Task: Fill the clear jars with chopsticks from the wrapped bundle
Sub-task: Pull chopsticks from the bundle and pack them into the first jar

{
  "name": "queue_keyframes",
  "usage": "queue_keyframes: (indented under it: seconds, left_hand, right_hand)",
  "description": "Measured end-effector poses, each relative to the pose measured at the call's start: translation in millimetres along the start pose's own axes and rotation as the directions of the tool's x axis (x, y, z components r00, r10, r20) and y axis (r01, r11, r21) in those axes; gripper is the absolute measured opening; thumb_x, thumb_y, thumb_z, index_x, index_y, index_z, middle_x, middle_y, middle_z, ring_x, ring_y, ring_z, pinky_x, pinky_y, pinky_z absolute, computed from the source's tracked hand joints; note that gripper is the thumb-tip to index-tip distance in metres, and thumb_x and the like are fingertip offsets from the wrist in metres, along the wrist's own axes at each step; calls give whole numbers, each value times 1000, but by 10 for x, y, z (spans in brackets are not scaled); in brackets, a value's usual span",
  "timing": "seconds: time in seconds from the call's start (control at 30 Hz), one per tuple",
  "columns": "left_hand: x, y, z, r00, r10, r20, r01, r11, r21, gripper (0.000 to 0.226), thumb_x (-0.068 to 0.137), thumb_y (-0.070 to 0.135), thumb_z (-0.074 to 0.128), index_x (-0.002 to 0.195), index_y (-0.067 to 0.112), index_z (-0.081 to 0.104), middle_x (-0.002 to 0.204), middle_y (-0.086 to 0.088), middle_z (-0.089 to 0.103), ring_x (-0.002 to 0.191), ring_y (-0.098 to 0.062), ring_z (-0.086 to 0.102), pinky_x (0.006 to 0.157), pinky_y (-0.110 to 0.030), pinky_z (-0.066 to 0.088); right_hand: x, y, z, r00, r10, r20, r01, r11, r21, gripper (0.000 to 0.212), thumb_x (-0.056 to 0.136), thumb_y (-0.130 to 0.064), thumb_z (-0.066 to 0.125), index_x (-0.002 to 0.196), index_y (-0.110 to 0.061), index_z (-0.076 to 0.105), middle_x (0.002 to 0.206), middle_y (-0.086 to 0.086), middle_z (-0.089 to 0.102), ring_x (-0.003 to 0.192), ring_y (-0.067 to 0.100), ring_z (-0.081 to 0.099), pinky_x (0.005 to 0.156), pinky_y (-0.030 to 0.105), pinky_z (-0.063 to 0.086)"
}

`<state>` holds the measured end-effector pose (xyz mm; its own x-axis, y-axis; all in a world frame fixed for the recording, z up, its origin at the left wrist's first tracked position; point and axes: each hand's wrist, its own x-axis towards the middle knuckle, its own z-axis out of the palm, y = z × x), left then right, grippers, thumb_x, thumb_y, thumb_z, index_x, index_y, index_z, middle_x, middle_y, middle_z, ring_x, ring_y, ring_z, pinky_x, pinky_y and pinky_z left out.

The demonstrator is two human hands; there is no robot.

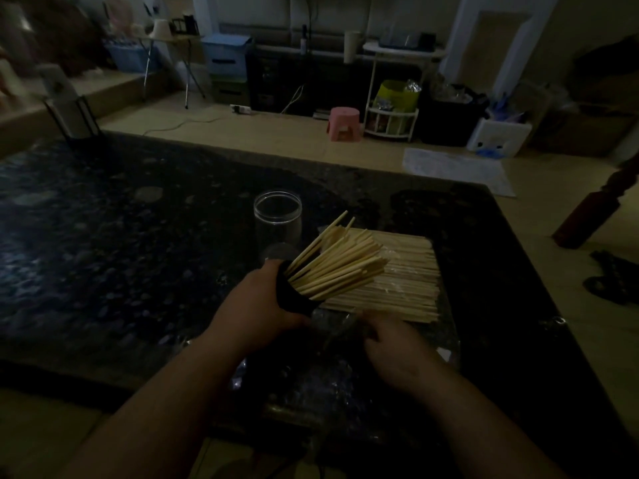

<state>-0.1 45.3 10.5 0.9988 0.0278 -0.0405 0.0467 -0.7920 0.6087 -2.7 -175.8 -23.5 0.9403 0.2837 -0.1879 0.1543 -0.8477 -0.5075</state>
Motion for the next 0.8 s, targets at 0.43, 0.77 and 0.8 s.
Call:
queue_keyframes:
  seconds: [0.43, 0.77, 0.8]
  left_hand:
    - [-4, -20, -48, 1000, -9, 1, 9, 999, -43, 90, 60, 37, 88, 138, 30, 42, 128, 6, 56, 113, -13, 54, 86, -22, 39]
    - [-15, -20, -55, 1000, -5, 8, 6, 998, -62, 92, 60, 39, 88, 139, 30, 41, 129, 6, 56, 114, -13, 54, 88, -22, 41]
    - [-15, -17, -54, 1000, -5, 6, 5, 998, -59, 92, 60, 38, 88, 139, 30, 41, 129, 6, 56, 114, -13, 54, 87, -22, 40]
  right_hand:
    - [225, 173, 287, 1000, -3, -1, 3, 955, -298, 62, 99, -35, 40, 154, -21, 14, 161, 2, 14, 146, 22, 16, 118, 34, 16]
    - [255, 184, 374, 991, 7, -132, -66, 895, -442, 51, 98, -37, 38, 147, -24, 31, 152, 3, 28, 129, 29, 33, 103, 39, 29]
    - [254, 187, 383, 990, 8, -137, -68, 897, -437, 51, 98, -37, 39, 147, -24, 32, 153, 3, 27, 128, 29, 33, 103, 39, 29]
